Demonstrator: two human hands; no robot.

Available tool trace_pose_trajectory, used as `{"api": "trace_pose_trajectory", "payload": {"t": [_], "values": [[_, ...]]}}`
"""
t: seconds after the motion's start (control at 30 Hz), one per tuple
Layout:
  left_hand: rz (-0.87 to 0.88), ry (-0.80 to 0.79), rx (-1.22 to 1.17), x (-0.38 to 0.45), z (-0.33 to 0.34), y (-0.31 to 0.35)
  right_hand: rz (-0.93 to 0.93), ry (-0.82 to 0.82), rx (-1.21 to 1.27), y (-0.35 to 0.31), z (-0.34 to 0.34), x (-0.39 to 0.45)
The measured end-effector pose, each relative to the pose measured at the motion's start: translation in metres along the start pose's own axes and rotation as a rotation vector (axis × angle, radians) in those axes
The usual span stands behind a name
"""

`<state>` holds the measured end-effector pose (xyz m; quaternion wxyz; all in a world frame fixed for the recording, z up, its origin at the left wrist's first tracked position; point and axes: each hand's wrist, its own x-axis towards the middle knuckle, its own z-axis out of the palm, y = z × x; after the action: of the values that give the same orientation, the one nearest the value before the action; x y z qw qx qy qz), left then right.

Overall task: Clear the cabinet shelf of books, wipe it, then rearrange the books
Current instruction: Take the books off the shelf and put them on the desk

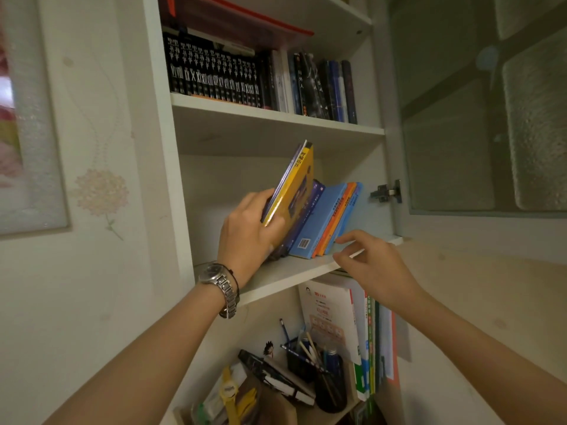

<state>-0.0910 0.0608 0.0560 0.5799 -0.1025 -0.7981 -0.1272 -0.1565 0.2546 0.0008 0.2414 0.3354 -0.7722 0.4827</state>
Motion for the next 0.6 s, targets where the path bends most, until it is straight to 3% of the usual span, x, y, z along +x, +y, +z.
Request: {"api": "trace_pose_trajectory", "payload": {"t": [0.17,0.37,0.6], "values": [[0.009,0.04,-0.064,-0.002,-0.016,0.018,0.004,0.0,0.118,-0.015,0.001,0.0],[-0.087,0.139,-0.303,-0.007,-0.032,0.049,0.019,-0.032,0.483,-0.028,-0.002,-0.003],[-0.228,0.085,-0.626,-0.03,-0.034,0.082,0.055,0.117,0.707,-0.019,-0.015,-0.017]]}}
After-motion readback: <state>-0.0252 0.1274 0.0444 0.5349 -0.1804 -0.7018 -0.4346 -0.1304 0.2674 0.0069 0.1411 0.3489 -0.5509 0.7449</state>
